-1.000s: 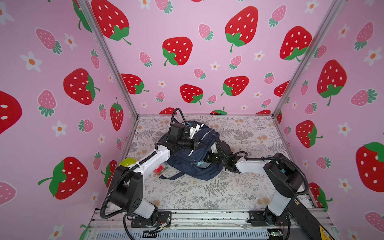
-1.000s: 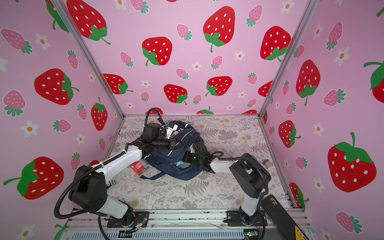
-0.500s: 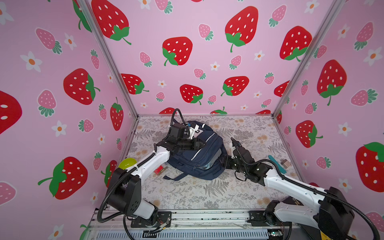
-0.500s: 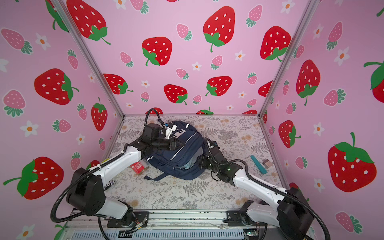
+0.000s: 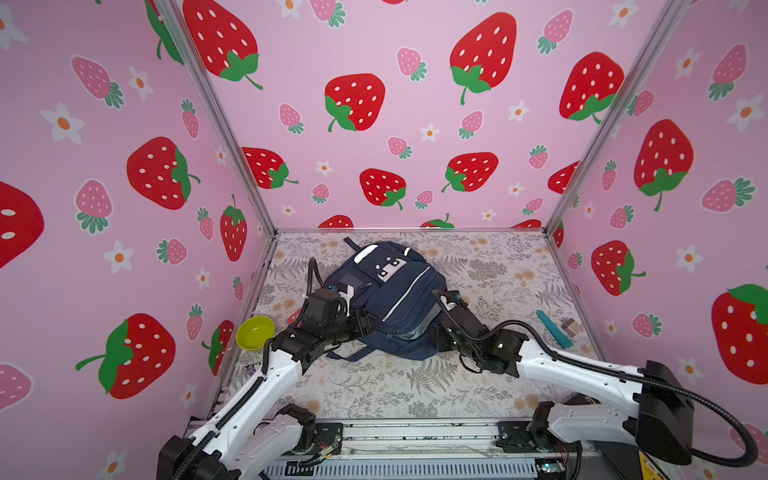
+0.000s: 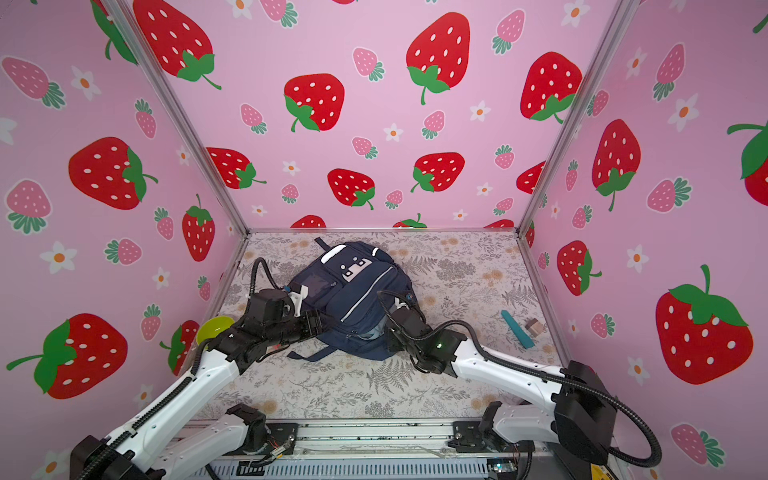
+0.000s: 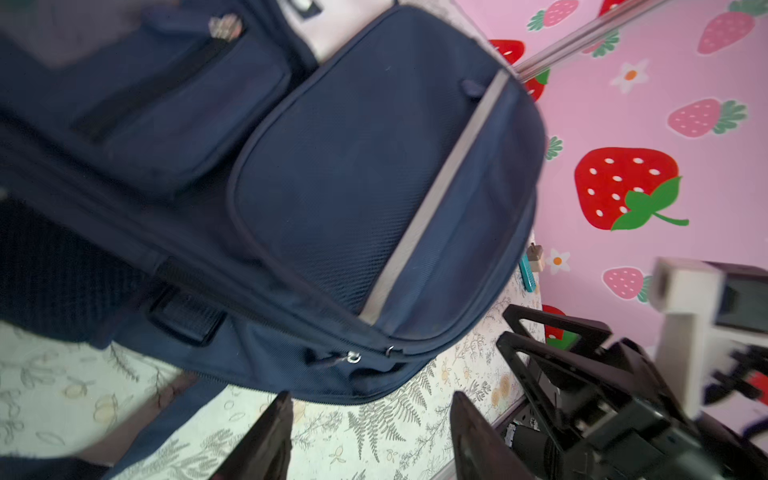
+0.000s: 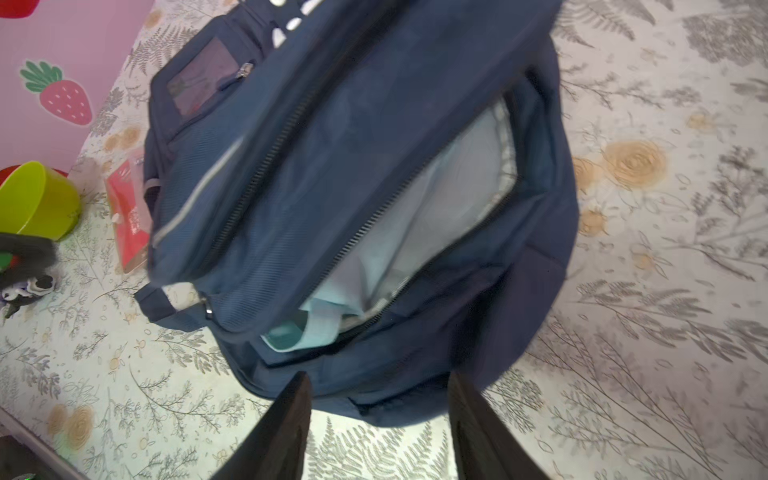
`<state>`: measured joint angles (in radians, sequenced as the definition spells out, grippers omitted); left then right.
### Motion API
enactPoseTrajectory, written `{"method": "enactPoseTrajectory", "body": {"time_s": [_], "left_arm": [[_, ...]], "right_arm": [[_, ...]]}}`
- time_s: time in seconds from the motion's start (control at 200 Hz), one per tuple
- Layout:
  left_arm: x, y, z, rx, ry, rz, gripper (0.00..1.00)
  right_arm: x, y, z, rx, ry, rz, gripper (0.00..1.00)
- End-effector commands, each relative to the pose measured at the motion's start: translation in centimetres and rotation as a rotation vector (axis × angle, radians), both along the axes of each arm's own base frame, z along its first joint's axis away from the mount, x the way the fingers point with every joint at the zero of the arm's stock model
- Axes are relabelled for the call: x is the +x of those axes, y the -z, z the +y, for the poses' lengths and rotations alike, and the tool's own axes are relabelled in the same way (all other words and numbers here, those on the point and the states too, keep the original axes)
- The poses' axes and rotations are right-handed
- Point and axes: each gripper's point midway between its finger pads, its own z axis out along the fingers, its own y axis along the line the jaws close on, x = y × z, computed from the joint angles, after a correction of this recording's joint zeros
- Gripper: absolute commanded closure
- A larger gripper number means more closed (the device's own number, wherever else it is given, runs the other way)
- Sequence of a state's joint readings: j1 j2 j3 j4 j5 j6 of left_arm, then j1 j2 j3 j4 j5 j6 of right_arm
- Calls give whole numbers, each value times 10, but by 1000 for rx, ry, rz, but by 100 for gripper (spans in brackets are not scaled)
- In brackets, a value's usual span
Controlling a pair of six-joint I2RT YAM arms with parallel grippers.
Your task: Pack the student bag
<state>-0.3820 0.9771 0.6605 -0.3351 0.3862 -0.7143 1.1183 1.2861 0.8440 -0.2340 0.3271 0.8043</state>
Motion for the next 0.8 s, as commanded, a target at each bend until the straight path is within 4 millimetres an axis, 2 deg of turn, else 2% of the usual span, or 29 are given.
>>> {"method": "enactPoseTrajectory", "body": {"time_s": [0.0,0.06,0.19,0.29,0.465,0.605,0.705,0.795], "left_arm": [[4,14,-9,-110,-49,86,38],[9,19,-15,-166,-55,106,38],[19,13,-21,-234,-66,83,36],[22,14,-18,-238,-96,75,36],[24,36,-19,-242,-113,133,40],[29,46,-19,-270,-137,150,45],[31,49,-20,-274,-135,163,60],[28,56,-17,-259,-149,194,63]], "right_arm": [[-2,-12,17,-44,-2,-72,43],[2,-9,18,-69,46,-78,40],[22,-5,17,-38,106,-48,25],[34,-4,29,85,41,41,23],[40,-7,45,268,-70,121,17],[44,-16,58,290,-104,121,24],[51,-22,55,274,-76,105,34],[57,-24,49,272,-51,109,36]]}}
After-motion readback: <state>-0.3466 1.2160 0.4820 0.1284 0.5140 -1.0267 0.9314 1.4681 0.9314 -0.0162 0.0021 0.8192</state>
